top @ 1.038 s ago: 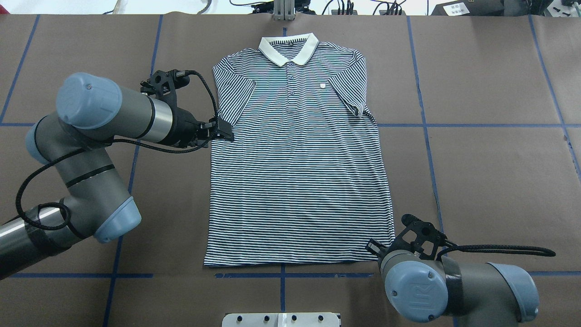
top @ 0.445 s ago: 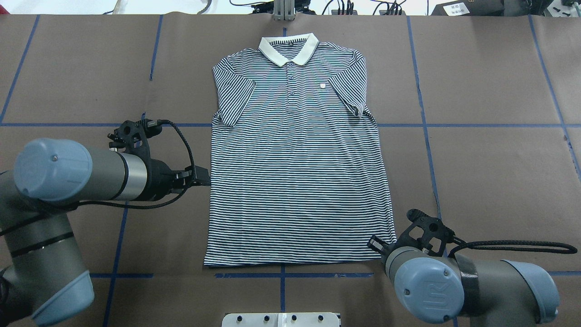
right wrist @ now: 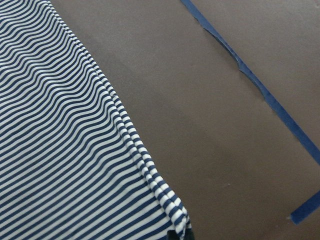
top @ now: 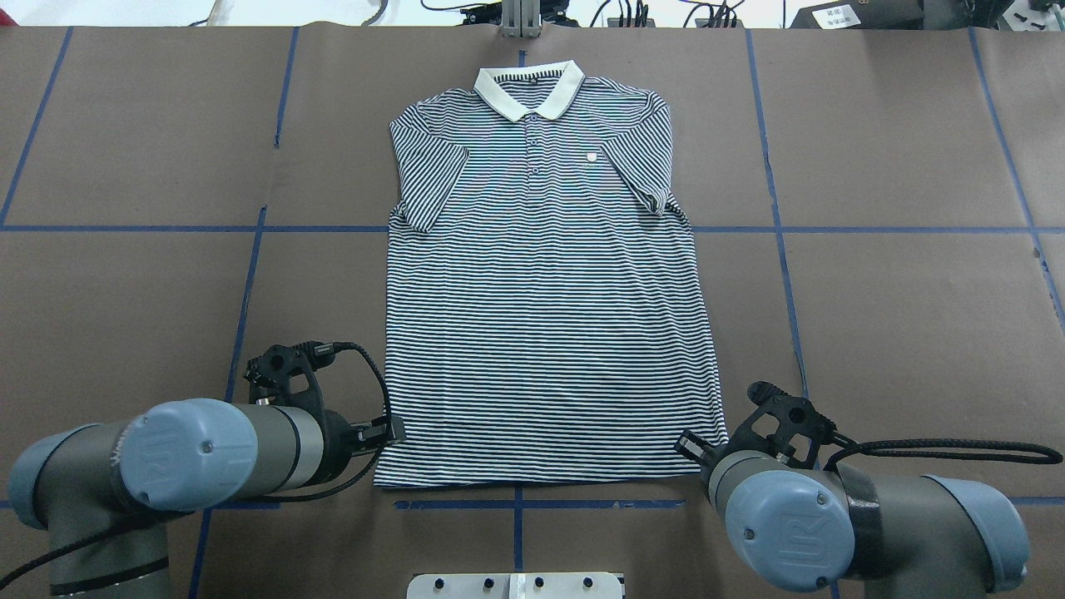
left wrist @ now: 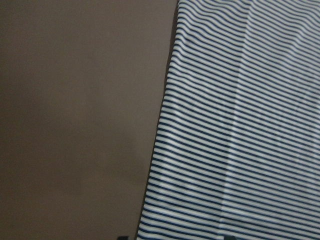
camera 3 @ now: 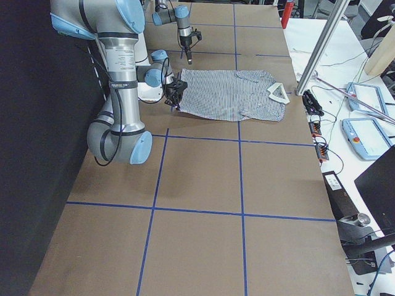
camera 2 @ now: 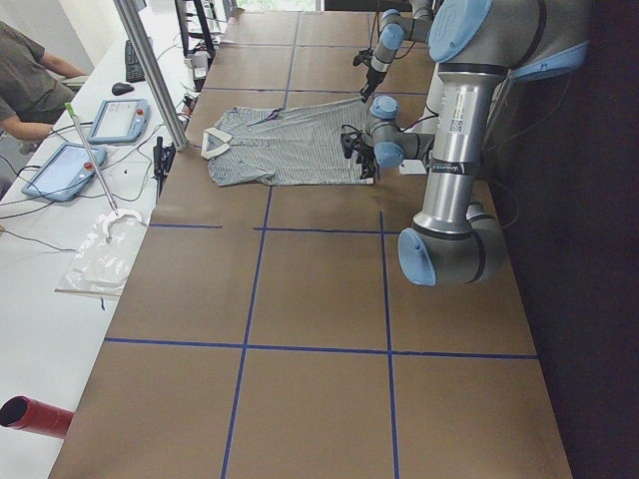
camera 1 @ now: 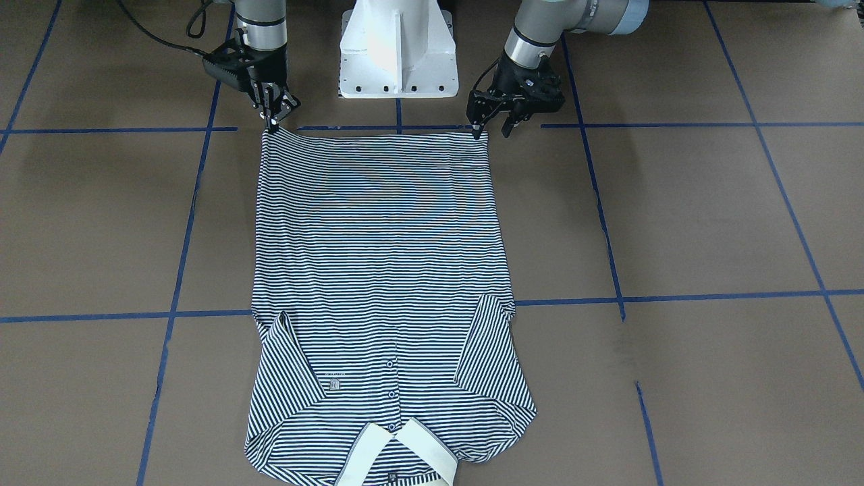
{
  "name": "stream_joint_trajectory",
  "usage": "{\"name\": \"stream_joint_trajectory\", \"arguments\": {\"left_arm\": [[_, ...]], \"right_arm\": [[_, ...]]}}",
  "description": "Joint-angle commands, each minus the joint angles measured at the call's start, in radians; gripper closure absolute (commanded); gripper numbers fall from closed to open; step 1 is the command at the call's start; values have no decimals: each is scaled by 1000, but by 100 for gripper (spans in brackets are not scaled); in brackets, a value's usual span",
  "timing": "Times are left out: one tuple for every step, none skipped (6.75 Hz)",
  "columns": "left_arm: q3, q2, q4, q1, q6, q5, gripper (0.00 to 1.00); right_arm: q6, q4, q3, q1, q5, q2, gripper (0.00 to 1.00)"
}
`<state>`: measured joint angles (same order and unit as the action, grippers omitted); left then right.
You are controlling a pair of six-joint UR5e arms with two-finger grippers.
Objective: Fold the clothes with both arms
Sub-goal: 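Move the left gripper down to the other hem corner nearest the robot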
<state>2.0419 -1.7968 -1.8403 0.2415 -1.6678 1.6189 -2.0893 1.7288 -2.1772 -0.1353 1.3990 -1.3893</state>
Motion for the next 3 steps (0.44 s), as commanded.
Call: {"name": "stream_joint_trajectory", "arguments": {"left_arm": [[-15, -7, 61, -59, -4, -16, 31], [-19, -13, 62, -60, -3, -16, 33], [-26, -15, 64, -64, 0, -16, 34]], "right_arm": [[0, 33, 1, 2, 0, 3, 100], [0, 87, -1, 5, 0, 18, 100], [2, 87, -1, 5, 0, 19, 100]]}}
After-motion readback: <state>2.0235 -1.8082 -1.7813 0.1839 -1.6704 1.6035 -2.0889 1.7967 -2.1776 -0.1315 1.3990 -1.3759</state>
